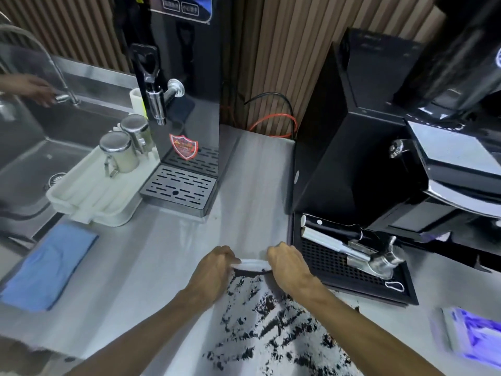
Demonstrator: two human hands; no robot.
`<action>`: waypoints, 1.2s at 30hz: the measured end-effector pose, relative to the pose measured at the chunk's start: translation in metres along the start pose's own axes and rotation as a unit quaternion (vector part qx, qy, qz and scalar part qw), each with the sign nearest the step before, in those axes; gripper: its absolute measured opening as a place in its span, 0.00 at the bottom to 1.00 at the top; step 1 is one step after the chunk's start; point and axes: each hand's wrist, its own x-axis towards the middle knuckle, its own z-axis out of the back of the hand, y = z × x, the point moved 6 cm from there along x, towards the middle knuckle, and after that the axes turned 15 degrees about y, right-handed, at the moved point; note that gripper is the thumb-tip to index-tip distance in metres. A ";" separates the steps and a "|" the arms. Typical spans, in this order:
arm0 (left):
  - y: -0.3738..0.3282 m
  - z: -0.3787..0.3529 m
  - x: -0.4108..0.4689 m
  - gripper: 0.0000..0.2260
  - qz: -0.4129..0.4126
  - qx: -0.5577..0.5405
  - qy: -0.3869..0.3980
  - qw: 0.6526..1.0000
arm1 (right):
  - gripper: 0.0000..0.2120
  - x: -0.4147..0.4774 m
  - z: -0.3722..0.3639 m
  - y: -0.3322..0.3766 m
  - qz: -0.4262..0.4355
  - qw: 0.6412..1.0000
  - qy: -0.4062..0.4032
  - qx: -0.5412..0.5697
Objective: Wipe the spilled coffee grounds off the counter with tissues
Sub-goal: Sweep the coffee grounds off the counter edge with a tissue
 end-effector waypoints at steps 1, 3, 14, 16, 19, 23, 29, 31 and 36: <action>-0.001 0.006 0.003 0.12 0.006 0.013 -0.006 1.000 | 0.11 0.002 0.005 -0.002 -0.004 1.000 -0.005 0.003; -0.005 0.016 0.010 0.11 0.006 0.016 -0.009 1.000 | 0.11 0.010 0.019 -0.007 -0.016 1.000 -0.022 0.006; 0.006 0.003 -0.015 0.09 0.059 0.004 -0.008 0.998 | 0.13 0.007 -0.001 0.003 0.071 0.997 -0.027 -0.018; -0.005 -0.004 -0.033 0.11 0.062 0.000 0.011 0.998 | 0.15 -0.001 -0.012 0.002 0.098 0.995 -0.010 -0.029; -0.022 -0.006 -0.036 0.15 0.065 0.004 0.012 0.998 | 0.16 0.005 -0.006 -0.006 0.112 0.993 -0.003 -0.024; -0.020 0.006 -0.020 0.12 0.098 0.013 -0.023 0.995 | 0.15 0.022 0.014 -0.014 0.118 0.993 -0.028 -0.016; -0.025 -0.003 -0.023 0.12 0.130 0.034 -0.027 0.991 | 0.14 0.010 0.010 -0.010 0.159 0.985 -0.026 -0.057; -0.026 -0.012 -0.030 0.12 0.130 0.033 -0.012 0.991 | 0.13 -0.001 0.002 -0.011 0.168 0.983 -0.027 -0.063; -0.031 -0.012 -0.047 0.11 0.112 0.030 0.020 0.993 | 0.11 -0.005 -0.014 -0.015 0.200 0.979 0.021 -0.037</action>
